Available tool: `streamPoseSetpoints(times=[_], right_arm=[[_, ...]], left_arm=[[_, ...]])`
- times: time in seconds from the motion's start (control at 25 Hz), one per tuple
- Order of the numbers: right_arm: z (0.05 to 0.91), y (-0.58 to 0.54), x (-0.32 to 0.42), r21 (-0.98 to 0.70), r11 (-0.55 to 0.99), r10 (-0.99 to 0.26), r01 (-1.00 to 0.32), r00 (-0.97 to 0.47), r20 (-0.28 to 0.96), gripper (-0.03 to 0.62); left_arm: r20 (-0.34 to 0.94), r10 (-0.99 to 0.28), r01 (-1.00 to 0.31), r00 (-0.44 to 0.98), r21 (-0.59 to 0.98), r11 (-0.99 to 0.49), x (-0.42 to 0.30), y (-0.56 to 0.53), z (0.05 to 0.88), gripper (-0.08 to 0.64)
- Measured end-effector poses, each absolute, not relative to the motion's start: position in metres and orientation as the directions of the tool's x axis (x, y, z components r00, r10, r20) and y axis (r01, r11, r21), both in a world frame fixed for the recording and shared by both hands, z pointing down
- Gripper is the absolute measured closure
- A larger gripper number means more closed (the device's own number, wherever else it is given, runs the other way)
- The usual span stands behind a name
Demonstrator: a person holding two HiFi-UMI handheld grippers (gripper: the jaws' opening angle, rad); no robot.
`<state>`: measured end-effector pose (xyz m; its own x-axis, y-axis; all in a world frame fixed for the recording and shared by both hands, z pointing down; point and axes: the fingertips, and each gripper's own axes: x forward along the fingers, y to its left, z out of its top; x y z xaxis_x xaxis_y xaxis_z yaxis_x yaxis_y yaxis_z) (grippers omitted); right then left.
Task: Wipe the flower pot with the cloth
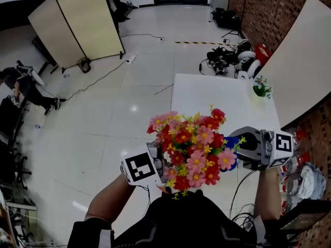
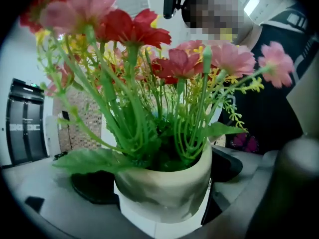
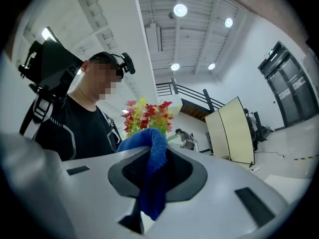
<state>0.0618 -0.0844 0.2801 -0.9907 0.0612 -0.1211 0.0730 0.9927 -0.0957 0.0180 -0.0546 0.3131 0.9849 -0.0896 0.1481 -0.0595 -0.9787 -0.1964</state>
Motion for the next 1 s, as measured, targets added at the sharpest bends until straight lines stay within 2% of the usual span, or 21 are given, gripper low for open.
streamPoseSetpoints(times=[0.2,0.36,0.44,0.52,0.64,0.76,0.88,1.0], right_arm=[[0.275,-0.091,0.037,-0.1,0.99,0.092,0.1,-0.992,-0.082,0.538],[0.282,-0.108,0.033,-0.122,0.99,0.069,0.077,-0.995,-0.067,0.538],[0.281,-0.115,0.034,-0.128,0.99,0.045,0.058,-0.993,-0.105,0.538],[0.273,-0.121,0.043,-0.153,0.988,-0.005,0.028,-0.978,-0.208,0.538],[0.265,-0.133,0.067,-0.227,0.97,-0.164,-0.086,-0.921,-0.353,0.538],[0.275,-0.137,0.076,-0.283,0.943,-0.276,-0.174,-0.884,-0.378,0.538],[0.29,-0.133,0.075,-0.337,0.921,-0.333,-0.197,-0.846,-0.415,0.538],[0.295,-0.124,0.06,-0.349,0.913,-0.36,-0.21,-0.817,-0.45,0.538]], left_arm=[[0.185,-0.008,0.042,0.983,-0.264,-0.964,0.035,-0.027,0.312,0.015],[0.157,-0.007,0.033,0.988,-0.246,-0.969,0.041,-0.034,0.313,0.015],[0.147,-0.031,0.006,0.989,-0.24,-0.971,0.038,-0.039,0.313,0.015],[0.112,-0.067,-0.038,0.992,-0.238,-0.97,0.032,-0.048,0.307,0.015],[0.035,-0.15,-0.144,0.988,-0.135,-0.98,0.014,-0.082,0.293,0.015],[0.025,-0.247,-0.245,0.969,-0.084,-0.966,-0.016,-0.13,0.273,0.015],[0.01,-0.317,-0.314,0.948,-0.111,-0.943,-0.028,-0.157,0.256,0.015],[-0.003,-0.334,-0.332,0.943,-0.117,-0.936,-0.024,-0.16,0.248,0.015]])
